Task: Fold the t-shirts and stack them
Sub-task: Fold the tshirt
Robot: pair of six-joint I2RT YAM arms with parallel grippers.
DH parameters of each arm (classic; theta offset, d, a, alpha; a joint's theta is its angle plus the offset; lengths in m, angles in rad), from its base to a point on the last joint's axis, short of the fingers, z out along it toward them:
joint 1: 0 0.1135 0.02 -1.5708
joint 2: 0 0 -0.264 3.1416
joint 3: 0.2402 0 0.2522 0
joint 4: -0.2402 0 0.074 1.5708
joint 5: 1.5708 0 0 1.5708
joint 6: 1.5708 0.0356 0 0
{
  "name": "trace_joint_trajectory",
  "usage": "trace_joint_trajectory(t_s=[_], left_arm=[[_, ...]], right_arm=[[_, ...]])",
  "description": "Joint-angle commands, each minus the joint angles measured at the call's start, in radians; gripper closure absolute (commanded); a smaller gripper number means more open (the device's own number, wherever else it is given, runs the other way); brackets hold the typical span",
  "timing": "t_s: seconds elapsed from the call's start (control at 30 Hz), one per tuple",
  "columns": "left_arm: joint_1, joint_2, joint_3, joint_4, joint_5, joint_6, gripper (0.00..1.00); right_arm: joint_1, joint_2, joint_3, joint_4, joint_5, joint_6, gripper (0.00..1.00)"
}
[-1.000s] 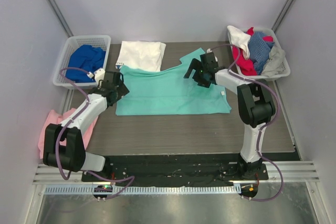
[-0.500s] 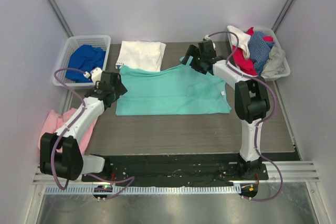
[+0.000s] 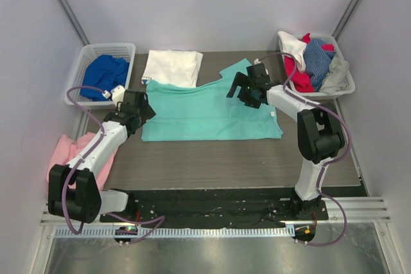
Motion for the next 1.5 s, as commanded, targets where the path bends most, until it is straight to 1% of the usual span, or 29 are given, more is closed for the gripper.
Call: trace_joint_trajectory(t_s=[0.0, 0.37, 0.83, 1.0, 1.13, 1.2, 1.3, 1.43, 1.47], left_arm=[[-0.003, -0.045, -0.010, 0.011, -0.006, 0.004, 0.00], [-0.005, -0.060, -0.016, -0.003, -0.023, 0.004, 0.00], [-0.005, -0.054, -0.005, -0.015, -0.029, 0.005, 0.00], [-0.005, -0.063, -0.004, -0.017, -0.029, 0.011, 0.00], [-0.005, -0.062, -0.001, 0.024, 0.000, 0.033, 0.00], [-0.005, -0.054, 0.002, 0.067, 0.050, 0.065, 0.00], [-0.012, -0.036, 0.013, 0.130, 0.145, 0.125, 0.00], [-0.069, 0.023, 0.037, 0.156, 0.172, 0.194, 0.00], [-0.103, 0.041, 0.042, 0.156, 0.166, 0.206, 0.00]], right_arm=[[0.022, -0.074, -0.023, 0.020, -0.035, 0.008, 0.02], [0.069, 0.007, 0.000, 0.061, -0.063, 0.019, 0.02], [0.077, 0.102, 0.065, 0.099, -0.089, 0.016, 0.02], [0.075, 0.121, 0.066, 0.179, -0.154, 0.010, 0.02], [0.075, 0.084, 0.046, 0.254, -0.214, 0.008, 0.02], [0.075, 0.049, 0.027, 0.254, -0.198, -0.001, 0.02], [0.077, -0.030, 0.008, 0.186, -0.124, -0.032, 0.02], [0.077, -0.131, -0.045, 0.031, -0.003, -0.073, 0.02], [0.075, -0.170, -0.079, 0.009, 0.025, -0.084, 0.01]])
